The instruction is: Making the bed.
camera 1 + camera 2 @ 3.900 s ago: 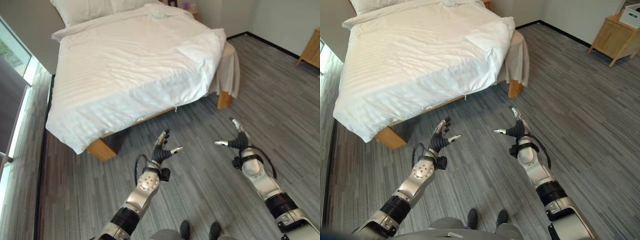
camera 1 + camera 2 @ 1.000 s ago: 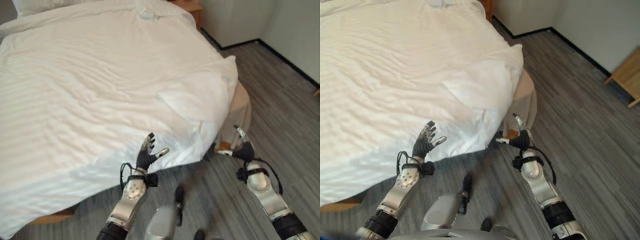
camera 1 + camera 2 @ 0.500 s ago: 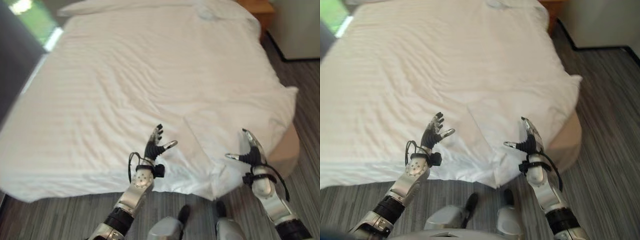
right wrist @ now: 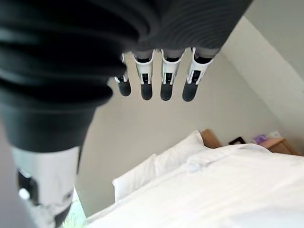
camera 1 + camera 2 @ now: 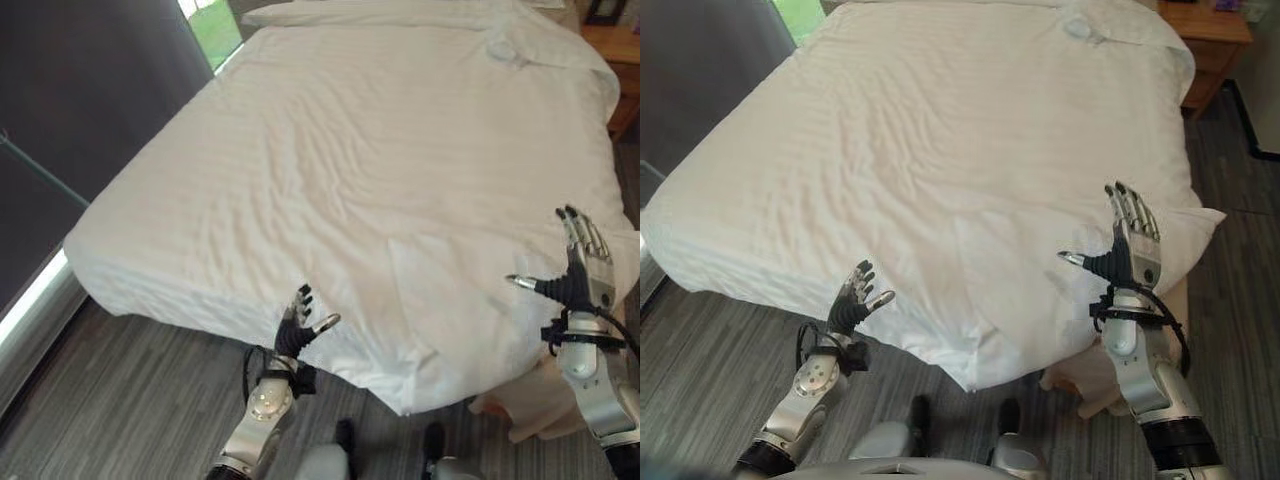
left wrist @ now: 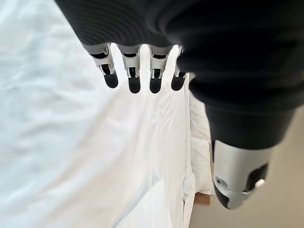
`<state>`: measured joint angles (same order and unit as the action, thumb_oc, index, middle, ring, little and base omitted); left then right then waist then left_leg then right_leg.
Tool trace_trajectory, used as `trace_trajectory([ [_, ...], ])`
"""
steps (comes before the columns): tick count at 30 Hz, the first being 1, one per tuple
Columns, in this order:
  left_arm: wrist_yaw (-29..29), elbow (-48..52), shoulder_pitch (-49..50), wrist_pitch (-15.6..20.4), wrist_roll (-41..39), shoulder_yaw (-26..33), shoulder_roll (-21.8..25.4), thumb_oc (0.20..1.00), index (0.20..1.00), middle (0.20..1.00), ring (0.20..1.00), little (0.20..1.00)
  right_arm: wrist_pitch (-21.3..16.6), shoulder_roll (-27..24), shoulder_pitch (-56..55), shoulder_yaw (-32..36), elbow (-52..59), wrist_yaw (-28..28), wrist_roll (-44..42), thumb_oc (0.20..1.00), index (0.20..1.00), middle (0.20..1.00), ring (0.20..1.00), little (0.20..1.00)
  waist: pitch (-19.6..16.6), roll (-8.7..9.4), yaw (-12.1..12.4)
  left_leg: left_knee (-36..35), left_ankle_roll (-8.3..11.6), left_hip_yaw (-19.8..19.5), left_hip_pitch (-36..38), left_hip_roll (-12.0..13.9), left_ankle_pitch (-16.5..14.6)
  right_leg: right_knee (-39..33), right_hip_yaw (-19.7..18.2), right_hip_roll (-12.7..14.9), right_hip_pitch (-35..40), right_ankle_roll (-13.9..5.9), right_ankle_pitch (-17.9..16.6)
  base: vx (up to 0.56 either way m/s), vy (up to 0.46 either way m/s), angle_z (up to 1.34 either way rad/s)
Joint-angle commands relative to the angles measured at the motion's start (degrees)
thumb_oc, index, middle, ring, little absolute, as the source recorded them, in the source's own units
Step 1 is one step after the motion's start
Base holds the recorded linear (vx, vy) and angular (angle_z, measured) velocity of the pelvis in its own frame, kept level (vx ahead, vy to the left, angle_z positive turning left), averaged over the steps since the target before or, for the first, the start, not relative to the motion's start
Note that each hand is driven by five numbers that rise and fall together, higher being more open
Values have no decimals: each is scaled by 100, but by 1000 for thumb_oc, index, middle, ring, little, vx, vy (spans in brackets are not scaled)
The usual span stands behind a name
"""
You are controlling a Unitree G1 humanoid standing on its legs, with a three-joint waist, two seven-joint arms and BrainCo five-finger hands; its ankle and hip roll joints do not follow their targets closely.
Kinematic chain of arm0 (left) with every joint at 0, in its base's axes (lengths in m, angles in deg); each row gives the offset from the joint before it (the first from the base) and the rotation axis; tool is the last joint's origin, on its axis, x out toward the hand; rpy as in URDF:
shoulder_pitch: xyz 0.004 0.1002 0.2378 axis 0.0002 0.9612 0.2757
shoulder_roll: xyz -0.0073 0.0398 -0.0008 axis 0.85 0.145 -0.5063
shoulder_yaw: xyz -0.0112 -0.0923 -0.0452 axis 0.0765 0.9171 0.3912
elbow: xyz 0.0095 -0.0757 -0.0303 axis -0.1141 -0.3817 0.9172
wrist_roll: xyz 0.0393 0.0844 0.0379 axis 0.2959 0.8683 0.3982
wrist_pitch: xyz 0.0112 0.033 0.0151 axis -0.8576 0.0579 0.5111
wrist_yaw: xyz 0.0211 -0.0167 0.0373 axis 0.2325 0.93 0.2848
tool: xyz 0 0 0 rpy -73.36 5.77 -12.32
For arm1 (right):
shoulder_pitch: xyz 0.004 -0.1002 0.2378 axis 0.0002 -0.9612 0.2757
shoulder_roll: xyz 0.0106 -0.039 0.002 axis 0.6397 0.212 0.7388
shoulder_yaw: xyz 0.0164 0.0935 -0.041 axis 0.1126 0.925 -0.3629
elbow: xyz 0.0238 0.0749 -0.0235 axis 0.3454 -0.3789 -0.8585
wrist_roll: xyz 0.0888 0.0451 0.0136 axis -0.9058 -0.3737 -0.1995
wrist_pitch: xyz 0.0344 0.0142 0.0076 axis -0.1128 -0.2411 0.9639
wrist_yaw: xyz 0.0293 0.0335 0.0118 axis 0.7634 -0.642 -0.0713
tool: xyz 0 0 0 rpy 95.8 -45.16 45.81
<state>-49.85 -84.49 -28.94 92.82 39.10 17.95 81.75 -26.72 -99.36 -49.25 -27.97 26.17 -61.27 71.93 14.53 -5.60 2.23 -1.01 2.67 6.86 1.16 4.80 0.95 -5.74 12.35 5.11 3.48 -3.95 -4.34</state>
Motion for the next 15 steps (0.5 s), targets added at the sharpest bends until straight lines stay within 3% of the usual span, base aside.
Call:
trace_trajectory([
  [1,-131,329,-236,198,-244,13,179,1000,1000,1000,1000,1000,-60,-14,405,86,205,-67,64,1000,1000,1000,1000,1000,-225,265,42,189,4,-114,173,-42,-548,74,58,73,384,-247,900,146,-15,18],
  [6,-269,292,-217,91,-285,-114,202,1000,1000,1000,1000,1000,166,-85,597,-270,-401,153,210,1000,1000,1000,1000,1000,-344,314,117,-367,25,-196,427,8,-350,74,300,57,489,-249,947,105,-7,20],
  [15,-477,152,-92,46,-394,-201,349,1000,1000,1000,1000,1000,403,-485,1752,-956,-1643,334,66,1000,1000,1000,1000,1000,-345,365,360,-399,93,-361,185,34,-281,74,373,19,284,-305,880,26,35,11],
])
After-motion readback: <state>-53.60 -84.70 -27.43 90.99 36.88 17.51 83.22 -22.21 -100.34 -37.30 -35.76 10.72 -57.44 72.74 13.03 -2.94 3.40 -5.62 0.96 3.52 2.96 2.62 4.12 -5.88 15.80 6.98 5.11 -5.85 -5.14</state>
